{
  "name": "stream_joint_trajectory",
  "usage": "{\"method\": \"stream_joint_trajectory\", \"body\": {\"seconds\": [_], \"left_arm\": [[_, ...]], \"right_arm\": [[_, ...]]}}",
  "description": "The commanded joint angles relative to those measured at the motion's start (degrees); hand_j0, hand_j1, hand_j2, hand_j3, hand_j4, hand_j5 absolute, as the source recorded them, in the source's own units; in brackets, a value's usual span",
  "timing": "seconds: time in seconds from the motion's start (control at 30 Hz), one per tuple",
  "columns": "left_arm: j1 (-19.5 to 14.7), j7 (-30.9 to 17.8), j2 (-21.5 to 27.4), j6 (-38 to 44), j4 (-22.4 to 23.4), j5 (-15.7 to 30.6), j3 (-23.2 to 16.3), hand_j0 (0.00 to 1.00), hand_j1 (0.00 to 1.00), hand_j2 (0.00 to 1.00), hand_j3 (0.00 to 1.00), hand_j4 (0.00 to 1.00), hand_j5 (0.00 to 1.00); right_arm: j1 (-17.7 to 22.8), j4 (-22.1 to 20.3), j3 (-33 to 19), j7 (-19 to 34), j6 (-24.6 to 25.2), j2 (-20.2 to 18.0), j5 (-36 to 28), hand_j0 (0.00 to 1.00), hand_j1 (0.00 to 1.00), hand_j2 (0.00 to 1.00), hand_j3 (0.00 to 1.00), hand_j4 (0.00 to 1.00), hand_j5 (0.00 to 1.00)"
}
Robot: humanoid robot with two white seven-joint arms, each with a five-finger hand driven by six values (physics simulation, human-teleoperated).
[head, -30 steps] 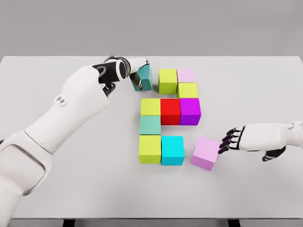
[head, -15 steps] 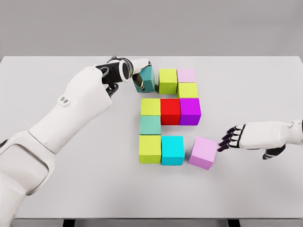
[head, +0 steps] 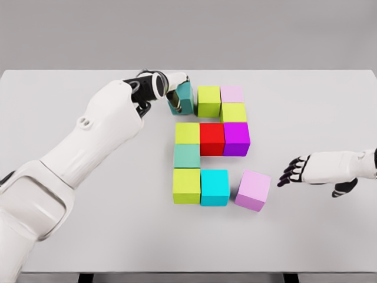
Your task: Assemble the squares on the desktop into the number 2
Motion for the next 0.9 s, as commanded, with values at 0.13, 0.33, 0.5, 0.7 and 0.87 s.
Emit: {"method": "stream_joint_trajectory", "body": {"seconds": [0.13,0.33,0.5,0.7,0.87], "left_arm": [[-0.09,0.04,-0.93,-0.15,0.86,-0.15,0.02,0.58,0.58,0.58,0.58,0.58,0.58],[-0.09,0.04,-0.93,-0.15,0.86,-0.15,0.02,0.63,0.63,0.63,0.63,0.63,0.63],[-0.7,0.04,-1.99,-0.15,3.14,-0.68,0.02,0.76,0.76,0.76,0.76,0.76,0.76],[-0.7,0.04,-1.99,-0.15,3.06,-0.68,0.02,0.79,0.79,0.79,0.79,0.79,0.79],[-0.7,0.04,-1.99,-0.15,3.06,-0.68,0.02,0.87,0.87,0.87,0.87,0.87,0.87]], "right_arm": [[-0.26,0.27,0.73,-0.01,0.12,1.03,-0.16,1.0,1.0,1.0,1.0,1.0,1.0],[-1.05,0.27,0.64,-0.01,0.12,2.09,-0.24,1.0,1.0,1.0,1.0,1.0,1.0],[-1.5,0.27,0.47,-0.01,0.12,2.7,-0.42,1.0,1.0,1.0,1.0,1.0,1.0],[-2.29,0.27,0.38,-0.01,0.12,3.41,-0.95,1.0,1.0,1.0,1.0,1.0,1.0],[-2.64,-0.43,0.29,-0.01,0.12,2.62,-1.03,1.0,1.0,1.0,1.0,1.0,1.0]]}}
